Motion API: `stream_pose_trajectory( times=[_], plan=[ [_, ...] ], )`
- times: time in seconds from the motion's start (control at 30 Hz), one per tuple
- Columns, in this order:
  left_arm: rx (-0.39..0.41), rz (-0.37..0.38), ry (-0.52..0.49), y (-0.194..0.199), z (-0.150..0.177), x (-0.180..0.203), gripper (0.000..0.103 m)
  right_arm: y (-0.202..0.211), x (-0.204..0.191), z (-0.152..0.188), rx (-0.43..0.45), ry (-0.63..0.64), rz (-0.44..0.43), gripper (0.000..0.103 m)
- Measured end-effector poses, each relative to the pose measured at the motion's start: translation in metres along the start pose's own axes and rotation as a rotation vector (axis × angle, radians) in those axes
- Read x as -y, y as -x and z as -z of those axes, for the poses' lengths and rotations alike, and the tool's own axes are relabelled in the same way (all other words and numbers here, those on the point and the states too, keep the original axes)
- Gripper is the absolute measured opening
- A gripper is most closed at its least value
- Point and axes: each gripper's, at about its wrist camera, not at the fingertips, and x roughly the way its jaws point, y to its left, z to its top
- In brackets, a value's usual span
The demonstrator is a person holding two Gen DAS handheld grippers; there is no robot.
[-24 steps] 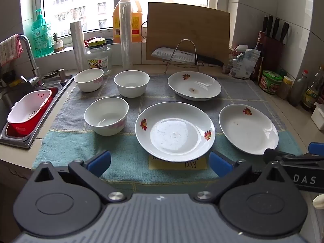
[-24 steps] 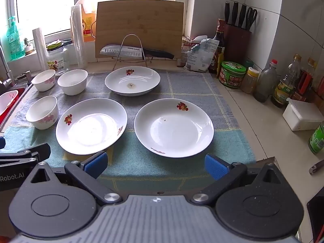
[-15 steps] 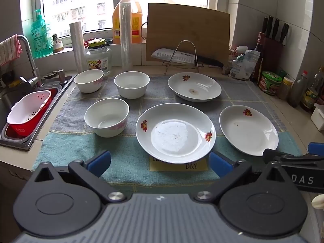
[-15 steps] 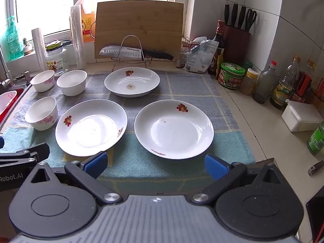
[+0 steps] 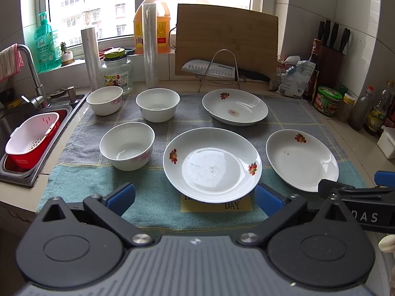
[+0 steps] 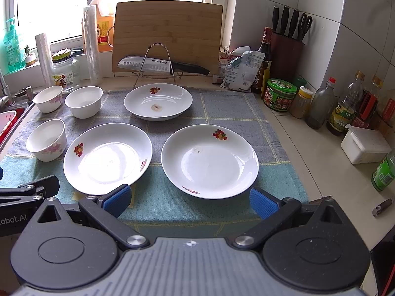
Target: Organize plates and bowls
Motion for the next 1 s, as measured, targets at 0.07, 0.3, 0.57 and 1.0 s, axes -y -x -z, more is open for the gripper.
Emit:
stream_pose_trajectory(
  times=[0.07,0.3,0.57,1.0],
  plan=[
    [-0.001,0.000,-0.001,-0.0004,-0.0007,0.0000,0.102,0.0001,0.0003,0.0000,0.001,0.001,-0.001,0.103],
    [0.000,0.004,-0.004,-0.0010,-0.0015,-0.0003,0.102,-0.0011,-0.0004,0.0002,-0.002,-0.003,0.006,0.103],
    [0.003,0.002,-0.002,-0.0014,-0.0006,0.0005,0.102,-0.0016,-0.0017,-0.0014,0.000,0.001,0.011,0.103],
    [0.005,-0.003,0.002,-0.0011,-0.0003,-0.0011,0.102,-0.0020,-0.0035,-0.0018,-0.001,0.003,0.013,0.103]
  ],
)
